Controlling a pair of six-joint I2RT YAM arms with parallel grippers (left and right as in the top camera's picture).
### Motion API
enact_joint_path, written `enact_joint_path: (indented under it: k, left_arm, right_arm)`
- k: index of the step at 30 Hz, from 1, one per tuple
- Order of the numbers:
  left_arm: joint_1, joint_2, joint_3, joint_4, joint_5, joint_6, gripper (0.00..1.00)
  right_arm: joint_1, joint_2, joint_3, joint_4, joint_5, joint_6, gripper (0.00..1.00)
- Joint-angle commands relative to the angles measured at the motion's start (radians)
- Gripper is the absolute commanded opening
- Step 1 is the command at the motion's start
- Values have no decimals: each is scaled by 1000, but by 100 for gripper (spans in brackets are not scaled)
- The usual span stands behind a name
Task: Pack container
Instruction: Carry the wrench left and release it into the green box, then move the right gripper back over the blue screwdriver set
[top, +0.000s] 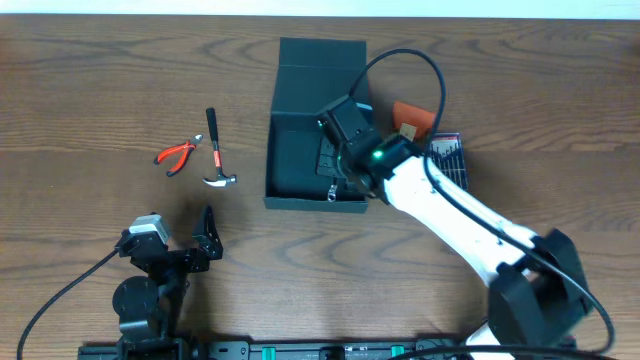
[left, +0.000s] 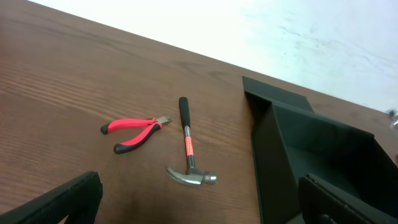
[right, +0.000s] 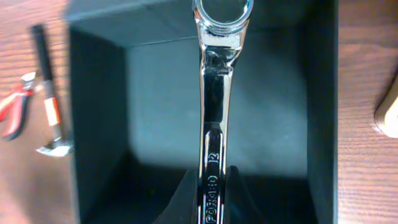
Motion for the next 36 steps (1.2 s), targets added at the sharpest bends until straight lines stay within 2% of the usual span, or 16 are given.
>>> enact_joint_path:
  k: [1,23,24,25,26,28,31,36]
  left_arm:
    - [3,-6,-26,-6,-13,-6,98]
    - [3,-6,-26,-6,-13,-6,98]
    - [3,-6,-26,-6,-13,-6,99]
    - [3,-6,-26,-6,-13,-6,98]
    - [3,-6,-26,-6,-13,-6,98]
    - [3,-6,-26,-6,-13,-5,99]
    - [3,-6,-26,-6,-13,-6,99]
    - [3,-6,-26,-6,-13,-6,98]
  right_arm:
    - [-5,42,5,29,50,34,1]
    - [-76,79,5,26,45,-155,1]
    - [-76,79,5,23,45,-156,9]
    - [-76,79,5,19,45,-156,26]
    - [-76,79,5,16,45,-157,37]
    - [-76,79,5,9,45,-163,49]
    - [-76,79,5,-5,45,-163,56]
    - [-77,71,13,-21,-10,-163,54]
